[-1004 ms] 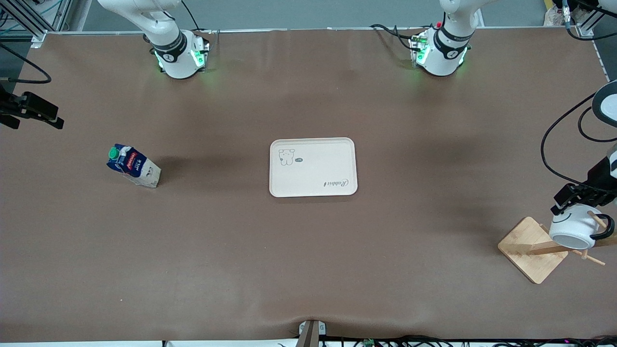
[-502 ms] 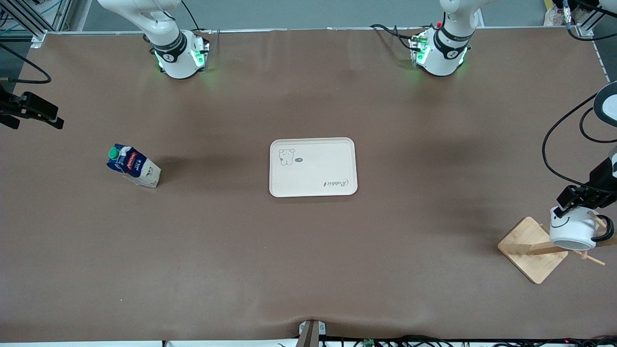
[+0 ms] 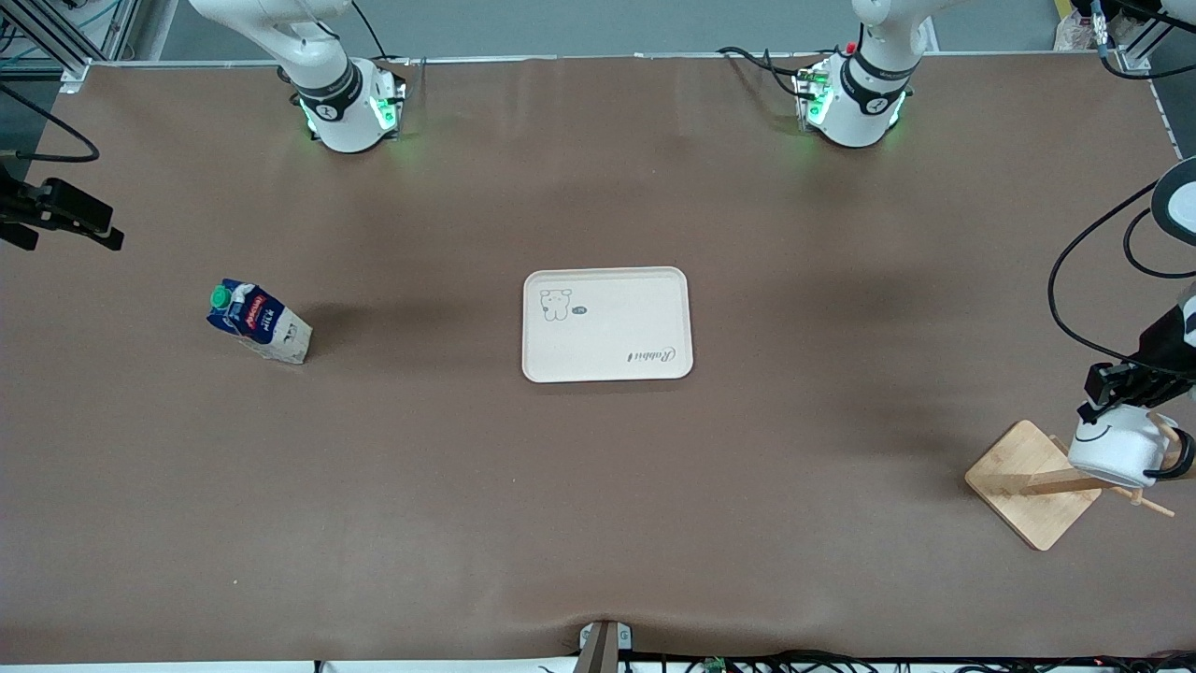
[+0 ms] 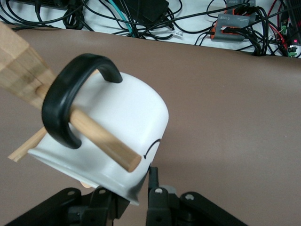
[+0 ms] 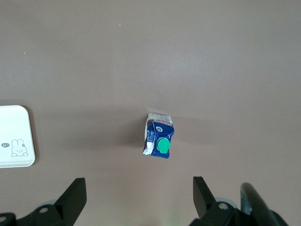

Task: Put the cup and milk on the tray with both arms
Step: 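Grasp the white mug rim with the left gripper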

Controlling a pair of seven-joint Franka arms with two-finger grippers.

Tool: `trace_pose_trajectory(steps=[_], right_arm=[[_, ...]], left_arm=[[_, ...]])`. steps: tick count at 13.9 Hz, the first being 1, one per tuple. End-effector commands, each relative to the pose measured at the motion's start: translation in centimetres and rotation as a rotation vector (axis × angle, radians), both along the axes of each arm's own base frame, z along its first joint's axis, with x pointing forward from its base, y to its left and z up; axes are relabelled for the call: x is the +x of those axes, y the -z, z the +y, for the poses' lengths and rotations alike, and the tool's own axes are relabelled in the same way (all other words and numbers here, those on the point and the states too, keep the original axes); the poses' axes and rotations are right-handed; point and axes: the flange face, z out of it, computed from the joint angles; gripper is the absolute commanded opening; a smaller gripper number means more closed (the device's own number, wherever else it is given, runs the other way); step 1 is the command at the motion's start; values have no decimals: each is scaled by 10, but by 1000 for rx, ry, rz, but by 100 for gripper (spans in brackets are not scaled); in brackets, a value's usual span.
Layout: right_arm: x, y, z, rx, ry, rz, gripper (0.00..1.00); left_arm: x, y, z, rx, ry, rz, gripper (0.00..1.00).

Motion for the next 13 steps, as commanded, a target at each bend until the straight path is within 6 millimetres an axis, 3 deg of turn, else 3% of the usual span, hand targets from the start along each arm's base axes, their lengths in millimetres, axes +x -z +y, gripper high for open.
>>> trace_pose_trajectory(steps=[1,7,13], right_arm=[[0,-1,-7,0,26,2,100],[1,1,-9,1,30,6,100],[2,1,-9,1,30,3,100]], left_arm=[[6,-11,1,-6,14,-5,0],[6,-12,-10,-16,37,18,0],[-13,-34,-17,-22,83,110,0]])
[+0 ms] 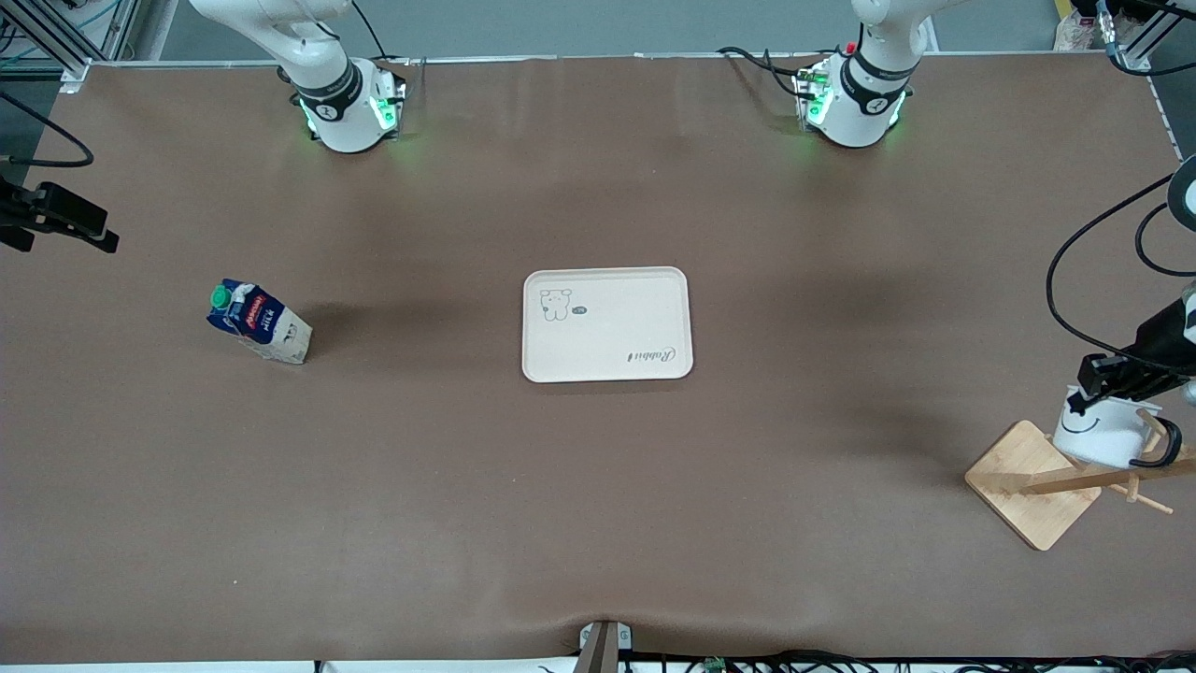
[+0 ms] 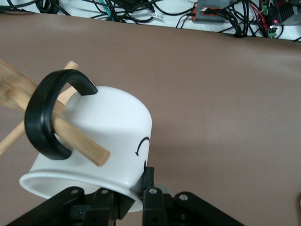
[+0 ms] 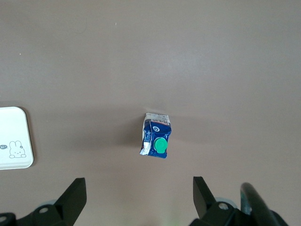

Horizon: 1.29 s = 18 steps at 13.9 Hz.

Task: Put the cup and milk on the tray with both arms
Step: 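Lift the mug off the stand while the right gripper reaches the carton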

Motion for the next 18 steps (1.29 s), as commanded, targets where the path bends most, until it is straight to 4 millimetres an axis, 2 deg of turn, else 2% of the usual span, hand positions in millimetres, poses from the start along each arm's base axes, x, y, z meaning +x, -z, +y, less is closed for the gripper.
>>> trace_pose_trajectory(steps=[1,5,8,11,13,14,15,17,18], right_arm=[[1,-2,-1,1,15,-3,100],[1,-1,-3,1,17,0,100],[2,2,-7,-2,23,7,100],[2,3,-7,-2,20,8,100],[6,7,-13,0,35,8,100],[9,14,-15,2,37,20,100],[18,29,-13,4,35,46,100],[26,32,-12,3,26,19,100],[37,43,-8,4,19,5,100]], left_arm=[[-12,-20,-2,12,26,29,0],[-23,-40,-10,78,73,77,0],[-25,-50,-32,62,59,126,0],[-22,-70,-63,52,42,178,0],[-20,-77,-91,81,56,197,0],[-20,-76,-102,91,52,212,0],[-21,-74,-114,87,45,227,0],[-21,-71,-143,72,21,254,0],[-21,-67,-160,63,5,273,0]])
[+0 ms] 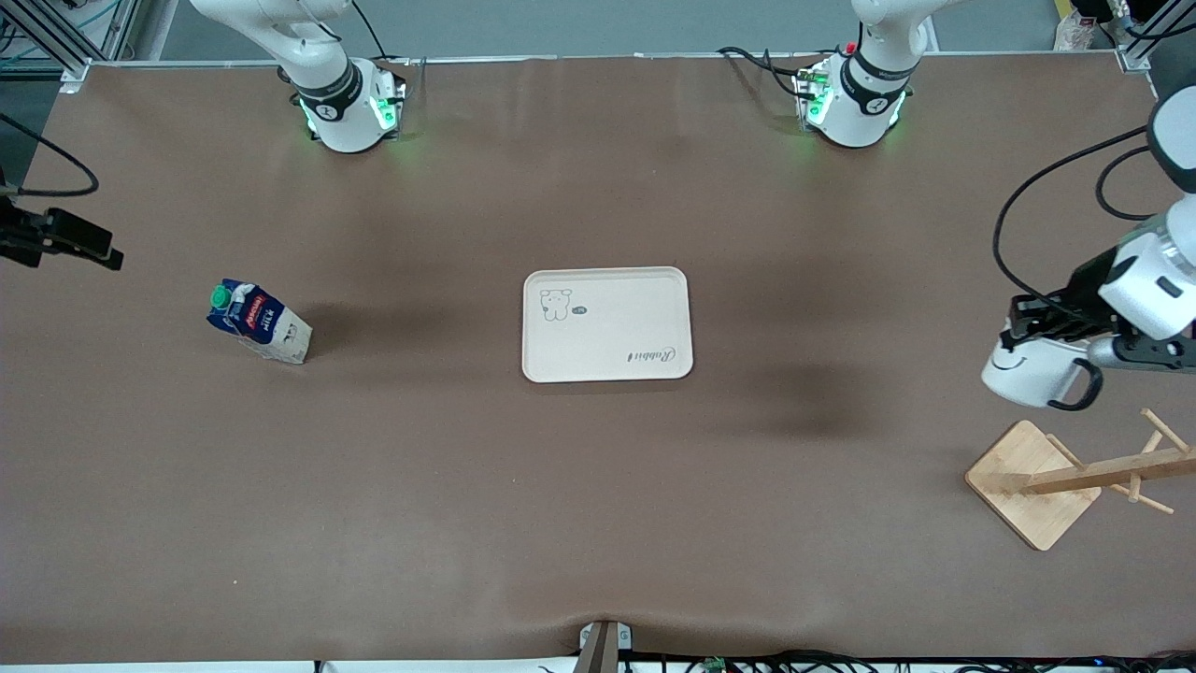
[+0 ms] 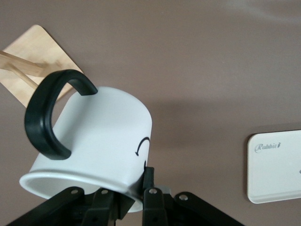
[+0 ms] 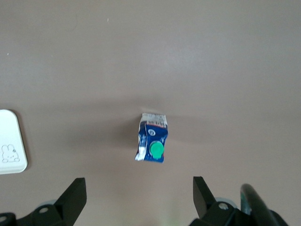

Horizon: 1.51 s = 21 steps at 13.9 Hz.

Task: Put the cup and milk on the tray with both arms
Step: 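Lift the mug off the stand while the right gripper reaches the carton, then carry the mug over the tray while the right gripper grasps the carton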

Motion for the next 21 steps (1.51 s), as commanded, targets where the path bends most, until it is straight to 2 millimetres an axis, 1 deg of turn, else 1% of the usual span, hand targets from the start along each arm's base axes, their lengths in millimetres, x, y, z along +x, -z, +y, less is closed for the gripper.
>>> trace_pose_trajectory(steps=[1,2,4,5,7,8,9,10,11,12,13,14,16,17,19,21], right_arm=[[20,15,5,8,-6,-27,100],[20,17,5,11,-3,-22,100],[22,27,3,30,8,-6,100],[28,40,3,47,11,16,100],[30,45,7,47,12,25,100],[30,49,8,49,12,37,100],[30,54,3,49,19,46,100],[36,75,1,50,23,86,100],[39,94,2,53,25,132,100],[36,102,-7,57,41,153,100],[36,111,-11,59,47,171,100],[36,121,-13,60,51,191,100],[33,133,-13,64,53,232,100],[29,145,-12,66,56,262,100],[15,177,-8,62,75,331,100],[9,193,-12,53,79,341,100]], left_arm=[[-1,2,-37,8,-41,46,0],[-2,9,-55,5,-53,72,0],[-5,20,-93,4,-99,116,0],[-7,28,-112,4,-126,140,0],[-11,42,-147,7,-181,182,0],[-11,47,-161,6,-205,198,0],[-10,55,-174,4,-223,217,0],[-12,62,-192,5,-237,234,0],[-11,67,-204,4,-259,250,0],[-10,75,-216,1,-282,269,0],[-11,82,-230,-2,-302,291,0],[-11,91,-241,-1,-319,311,0],[-12,108,-264,1,-347,350,0],[-14,117,-278,7,-370,370,0],[-17,136,-299,20,-411,410,0],[-17,152,-316,-24,-429,479,0]])
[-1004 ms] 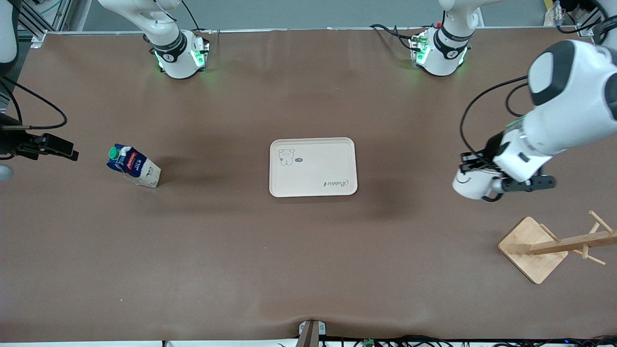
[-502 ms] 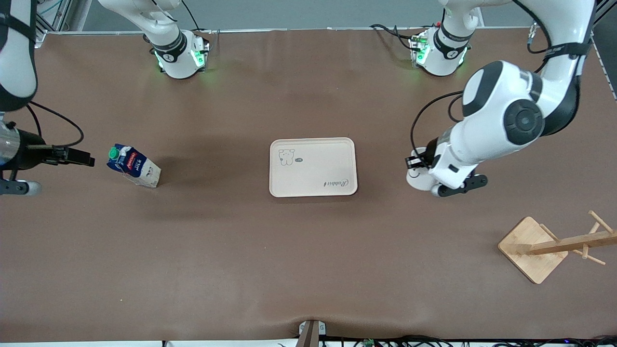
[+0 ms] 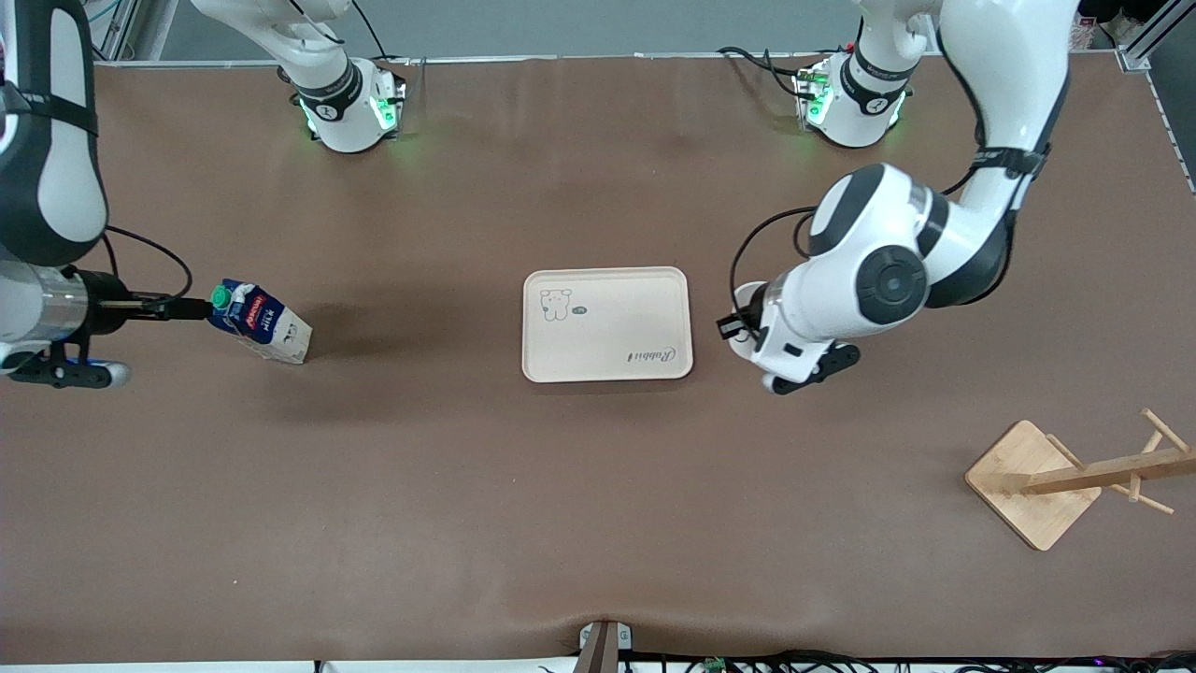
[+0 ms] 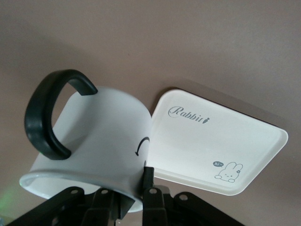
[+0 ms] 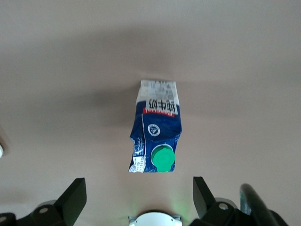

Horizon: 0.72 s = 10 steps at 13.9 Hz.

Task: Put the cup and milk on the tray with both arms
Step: 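Carry the mug over the tray while the right gripper grasps the carton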

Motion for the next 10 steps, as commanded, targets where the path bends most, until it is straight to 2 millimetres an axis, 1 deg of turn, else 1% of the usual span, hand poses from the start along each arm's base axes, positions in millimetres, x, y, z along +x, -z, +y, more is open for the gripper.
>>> trace_pose_trajectory(steps=[1,2,4,6,7,8,10], right_arm=[[-14,18,-5,-5,30,10,100],[-18,23,-10,-4,40,12,100],[-26,37,-5,-5,40,20,100],[-36,61,-3,-6,40,17,100],[-42,69,-4,-7,44,0,100],[-47,74,-2,-9,41,-23,100],[-55,89,6,-8,29,-14,100]], left_arm=[[7,16,-20,-78,-56,89,0],[3,24,-31,-99,-60,120,0],[-1,38,-39,-117,-73,161,0],[-3,55,-44,-157,-103,226,0],[-9,64,-55,-168,-103,252,0],[-12,73,-61,-174,-107,264,0],[-12,93,-70,-187,-125,263,0]])
